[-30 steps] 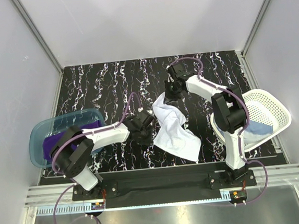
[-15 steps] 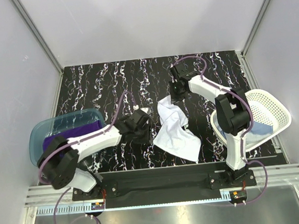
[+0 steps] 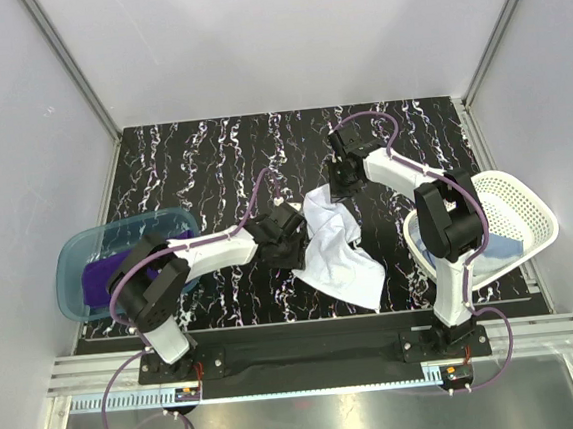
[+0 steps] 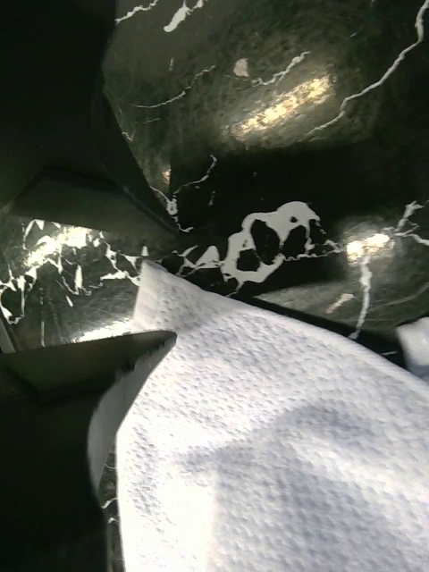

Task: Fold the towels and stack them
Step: Flatten out the crumpled towel

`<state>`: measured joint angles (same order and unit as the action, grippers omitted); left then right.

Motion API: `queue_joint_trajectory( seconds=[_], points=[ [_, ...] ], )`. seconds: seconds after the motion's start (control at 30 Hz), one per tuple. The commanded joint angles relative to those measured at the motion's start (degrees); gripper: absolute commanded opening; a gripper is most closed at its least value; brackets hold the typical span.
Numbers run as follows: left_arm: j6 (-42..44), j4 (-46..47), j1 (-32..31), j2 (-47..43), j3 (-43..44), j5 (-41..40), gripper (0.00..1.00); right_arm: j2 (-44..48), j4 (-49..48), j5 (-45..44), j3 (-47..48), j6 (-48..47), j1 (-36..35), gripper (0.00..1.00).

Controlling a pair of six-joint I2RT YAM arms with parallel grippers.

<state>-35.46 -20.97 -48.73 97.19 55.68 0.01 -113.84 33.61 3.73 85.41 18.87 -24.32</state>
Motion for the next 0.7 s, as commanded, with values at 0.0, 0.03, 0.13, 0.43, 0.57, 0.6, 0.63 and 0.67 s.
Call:
queue_joint_trajectory(
  seconds=[0.0,0.03,0.13,0.43,0.57,0.6,0.63,0.67],
  points=[
    [0.05,-3.1,-0.75,4.31,1.44,-3.77,0.47,5.03,-2.93,-2.76,-1.29,-0.86,0.32,0.09],
    [-0.65,-5.55,-0.75,4.85,1.71,-4.49,0.44,6.08,-3.45,-2.93,-1.9,-0.77,0.41,0.09],
    [-1.36,-6.89,-0.75,5.47,1.45,-4.94,0.22,7.23,-4.25,-2.85,-2.79,-0.51,0.76,0.09],
    [-5.14,-17.34,-1.37,-7.08,-1.27,-7.04,0.0,7.58,2.16,-8.47,1.07,0.9,0.76,0.11],
    [-6.98,-23.31,-1.37,-17.88,-1.71,-8.89,0.0,6.0,3.93,-5.76,4.59,1.86,0.67,0.12],
    [-7.51,-25.41,-1.37,-19.21,-1.89,-9.24,0.0,5.13,3.4,-3.83,4.68,2.56,0.5,0.13],
    [-8.12,-25.78,-1.37,-20.79,-2.94,-8.89,0.0,4.51,2.0,-1.73,4.86,3.44,0.32,0.14],
    [-8.57,-26.13,-1.37,-21.94,-3.47,-8.54,0.0,3.72,1.12,-0.75,5.12,3.89,-0.46,0.15]
  ],
)
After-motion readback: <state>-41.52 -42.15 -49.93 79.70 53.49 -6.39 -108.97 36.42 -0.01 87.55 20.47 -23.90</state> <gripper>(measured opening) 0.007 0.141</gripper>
